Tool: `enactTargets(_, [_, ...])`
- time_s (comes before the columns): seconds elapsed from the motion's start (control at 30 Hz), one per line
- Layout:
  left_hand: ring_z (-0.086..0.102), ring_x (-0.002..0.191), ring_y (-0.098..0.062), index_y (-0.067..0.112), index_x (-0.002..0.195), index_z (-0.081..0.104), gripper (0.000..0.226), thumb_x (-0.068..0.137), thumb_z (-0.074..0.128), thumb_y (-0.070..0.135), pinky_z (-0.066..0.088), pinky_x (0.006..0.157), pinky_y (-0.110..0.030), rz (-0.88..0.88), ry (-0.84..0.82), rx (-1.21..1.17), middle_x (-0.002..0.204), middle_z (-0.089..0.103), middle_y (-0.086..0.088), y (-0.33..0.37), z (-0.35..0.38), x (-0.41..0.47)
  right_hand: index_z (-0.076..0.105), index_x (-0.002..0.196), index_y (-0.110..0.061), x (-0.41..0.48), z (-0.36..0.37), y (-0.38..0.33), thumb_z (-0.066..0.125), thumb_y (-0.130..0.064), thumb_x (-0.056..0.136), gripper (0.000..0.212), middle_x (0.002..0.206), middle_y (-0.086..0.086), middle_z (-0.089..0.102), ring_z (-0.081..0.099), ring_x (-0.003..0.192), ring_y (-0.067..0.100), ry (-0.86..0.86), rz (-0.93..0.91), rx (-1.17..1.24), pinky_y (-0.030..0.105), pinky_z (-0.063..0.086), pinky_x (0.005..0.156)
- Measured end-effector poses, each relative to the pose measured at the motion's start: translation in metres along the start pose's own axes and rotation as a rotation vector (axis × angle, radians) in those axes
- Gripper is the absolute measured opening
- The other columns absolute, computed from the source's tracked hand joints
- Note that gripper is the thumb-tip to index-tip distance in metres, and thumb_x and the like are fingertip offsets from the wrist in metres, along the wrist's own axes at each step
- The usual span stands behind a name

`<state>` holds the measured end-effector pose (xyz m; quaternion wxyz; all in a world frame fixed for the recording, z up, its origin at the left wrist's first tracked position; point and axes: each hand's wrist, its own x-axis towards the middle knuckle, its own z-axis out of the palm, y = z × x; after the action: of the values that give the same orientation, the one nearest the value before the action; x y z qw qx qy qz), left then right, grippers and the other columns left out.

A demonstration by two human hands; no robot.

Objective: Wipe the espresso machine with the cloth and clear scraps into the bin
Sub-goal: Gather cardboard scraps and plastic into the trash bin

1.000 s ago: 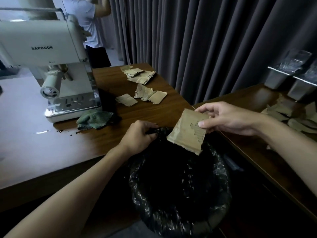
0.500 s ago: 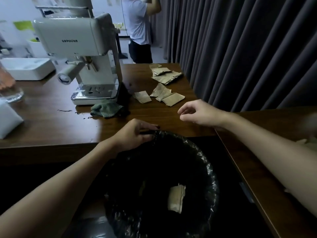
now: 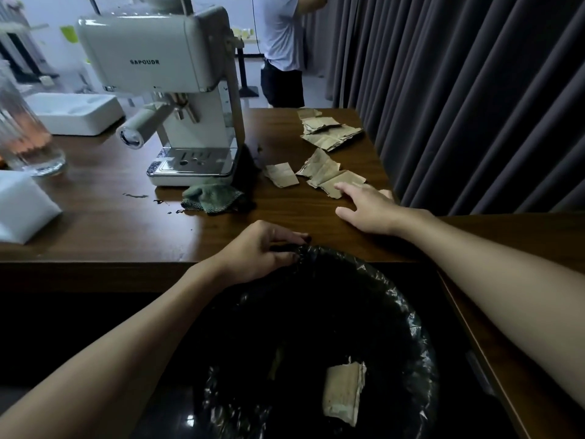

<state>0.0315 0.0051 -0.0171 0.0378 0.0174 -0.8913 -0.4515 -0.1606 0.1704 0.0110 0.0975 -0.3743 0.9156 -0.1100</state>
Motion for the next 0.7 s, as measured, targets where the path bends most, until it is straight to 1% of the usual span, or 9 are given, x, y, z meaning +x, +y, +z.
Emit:
enactTargets(0.07, [0.057,0.120,0.005,0.009,0.117,0.071,0.032,0.086,0.071,0.001,0.040,0.103,-0.011,0.005,-0.001,-0.010,0.130,0.065,0.004,-0.001,0.000,0.000,0.044,0.138,-0.031,0.000,0.000,0.000,0.046,-0.040,0.096,0.043,0.132,-0.005,0.052,0.040,0.131,0.022,0.129,-0.026,0.021,0.044,0.025,0.102])
enactTargets(0.1, [0.057,0.121,0.004,0.009,0.118,0.071,0.032,0.086,0.071,0.002,0.041,0.104,-0.013,0.008,-0.002,-0.014,0.131,0.065,0.004,-0.001,0.001,0.000,0.047,0.135,-0.030,-0.001,0.000,0.000,0.046,-0.039,0.096,0.039,0.128,-0.005,0.053,0.041,0.127,0.022,0.168,-0.024,0.043,0.044,0.025,0.100])
enactTargets(0.23, [0.057,0.121,0.003,0.012,0.117,0.072,0.032,0.086,0.071,0.003,0.041,0.107,-0.017,0.022,0.001,-0.022,0.131,0.065,0.004,0.000,0.000,-0.001,0.057,0.124,-0.032,-0.004,-0.001,-0.001,0.046,-0.046,0.096,0.034,0.133,-0.002,0.050,0.040,0.127,0.024,0.090,0.007,-0.014,0.046,0.024,0.103])
enactTargets(0.3, [0.056,0.122,0.004,0.012,0.118,0.071,0.032,0.086,0.071,0.004,0.041,0.106,-0.015,0.026,-0.006,-0.015,0.131,0.064,0.004,0.001,-0.001,-0.001,0.062,0.116,-0.031,-0.007,-0.001,-0.001,0.048,-0.047,0.095,0.029,0.130,0.000,0.051,0.041,0.124,0.023,0.144,0.020,-0.025,0.045,0.024,0.102])
enactTargets(0.37, [0.055,0.122,0.004,0.012,0.118,0.071,0.033,0.087,0.071,0.003,0.040,0.105,-0.012,0.030,-0.015,-0.015,0.132,0.063,0.004,0.002,-0.001,-0.002,0.058,0.121,-0.031,-0.008,0.000,0.000,0.053,-0.049,0.092,0.034,0.134,0.002,0.047,0.038,0.127,0.025,0.150,0.067,-0.011,0.046,0.023,0.105])
enactTargets(0.47, [0.055,0.122,0.004,0.012,0.118,0.071,0.033,0.087,0.071,0.003,0.040,0.105,-0.013,0.032,-0.017,-0.013,0.132,0.063,0.002,0.001,0.000,-0.001,0.040,0.140,-0.030,-0.010,-0.001,-0.001,0.062,-0.055,0.086,0.063,0.145,0.005,0.040,0.033,0.135,0.030,0.068,0.172,0.045,0.052,0.021,0.111])
enactTargets(0.57, [0.057,0.120,0.003,0.015,0.118,0.071,0.033,0.087,0.071,0.005,0.044,0.105,-0.018,0.018,-0.030,-0.029,0.131,0.065,0.004,0.000,-0.001,-0.002,0.028,0.146,-0.030,-0.014,-0.008,-0.002,0.074,-0.051,0.078,0.085,0.148,0.008,0.036,0.024,0.139,0.031,0.037,0.227,0.177,0.051,0.023,0.113])
enactTargets(0.63, [0.065,0.108,0.001,0.015,0.118,0.071,0.032,0.088,0.069,0.004,0.050,0.095,-0.020,0.001,-0.037,-0.047,0.120,0.071,0.005,0.003,-0.002,-0.002,0.035,0.142,-0.027,-0.018,-0.012,0.000,0.077,-0.044,0.077,0.079,0.146,0.006,0.039,0.028,0.138,0.028,0.021,0.239,0.269,0.047,0.030,0.112])
enactTargets(0.7, [0.070,0.091,-0.002,0.011,0.117,0.072,0.029,0.090,0.067,0.002,0.053,0.082,-0.019,-0.006,-0.056,-0.069,0.103,0.076,0.003,0.006,-0.003,-0.004,0.046,0.133,-0.023,-0.022,-0.014,0.002,0.076,-0.032,0.080,0.061,0.140,0.004,0.045,0.040,0.130,0.023,0.080,0.223,0.345,0.040,0.038,0.106])
